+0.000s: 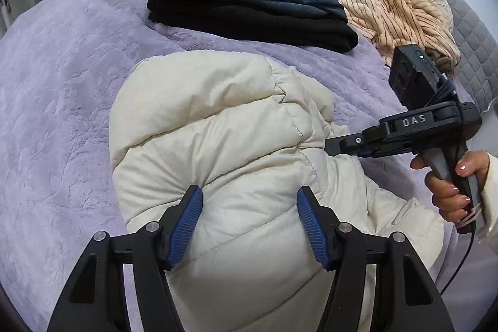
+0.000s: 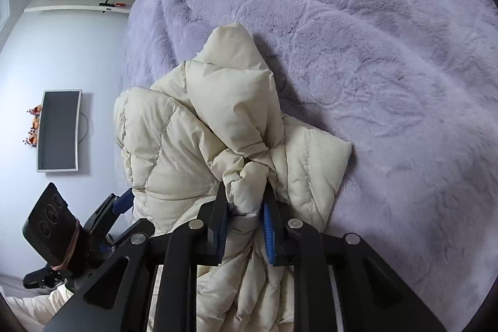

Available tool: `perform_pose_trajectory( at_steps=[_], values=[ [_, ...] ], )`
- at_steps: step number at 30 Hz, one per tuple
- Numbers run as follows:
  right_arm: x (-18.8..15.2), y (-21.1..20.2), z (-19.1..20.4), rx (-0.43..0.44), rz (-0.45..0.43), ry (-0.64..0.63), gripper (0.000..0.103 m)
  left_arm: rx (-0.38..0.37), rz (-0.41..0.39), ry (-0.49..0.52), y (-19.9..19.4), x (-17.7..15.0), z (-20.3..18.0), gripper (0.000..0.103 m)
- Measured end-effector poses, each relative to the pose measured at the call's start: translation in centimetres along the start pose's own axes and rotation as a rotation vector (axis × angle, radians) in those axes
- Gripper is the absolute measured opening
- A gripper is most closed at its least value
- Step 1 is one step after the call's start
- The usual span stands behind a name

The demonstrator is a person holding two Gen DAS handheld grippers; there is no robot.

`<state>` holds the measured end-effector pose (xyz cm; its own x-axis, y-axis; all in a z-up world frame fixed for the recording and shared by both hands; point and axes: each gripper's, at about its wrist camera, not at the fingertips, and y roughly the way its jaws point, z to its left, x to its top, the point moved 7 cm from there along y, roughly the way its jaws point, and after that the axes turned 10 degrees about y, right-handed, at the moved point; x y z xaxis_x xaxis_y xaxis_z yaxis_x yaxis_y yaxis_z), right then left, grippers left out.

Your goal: Fold large clothes

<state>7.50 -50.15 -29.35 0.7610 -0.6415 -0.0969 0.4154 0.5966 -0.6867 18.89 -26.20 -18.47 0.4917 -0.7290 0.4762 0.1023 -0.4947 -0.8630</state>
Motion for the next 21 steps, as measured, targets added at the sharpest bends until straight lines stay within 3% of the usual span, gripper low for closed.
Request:
perform_pose_trajectory(
  at_steps=[2,3,4,6,9,15,21],
  values=[
    [-0.5,-1.7,0.5,-0.003,-0.024,-0.001,0.061,-0.002,-0.003,-0.018,0.2,0.1,0.1,0.063],
    [-0.7,-2.6,0.6,-0.019,-0.040,-0.003,0.099,-0.002,-0.003,-0.020,0.3,0.4,-0.1,0.063],
    [-1.0,-3.5,0.6,-0.047,-0.064,-0.011,0.103,-0.001,-0.004,-0.019,0.3,0.3,-0.2,0.063],
    [-1.5,-4.5,0.4,-0.072,-0.059,-0.020,0.103,0.001,-0.003,-0.018,0.4,0.4,-0.3,0.063],
    [-2.0,-4.4,-0.3,-0.037,-0.014,0.015,0.103,0.004,-0.004,-0.017,0.7,0.4,-0.6,0.063],
    [-2.3,-0.7,-1.3,0.014,0.074,0.061,0.103,0.006,-0.002,-0.014,0.3,0.2,-0.7,0.063],
    [-1.0,1.8,-1.7,0.097,0.104,0.103,0.103,0.008,-0.002,-0.020,0.3,0.2,-0.6,0.063]
  ],
)
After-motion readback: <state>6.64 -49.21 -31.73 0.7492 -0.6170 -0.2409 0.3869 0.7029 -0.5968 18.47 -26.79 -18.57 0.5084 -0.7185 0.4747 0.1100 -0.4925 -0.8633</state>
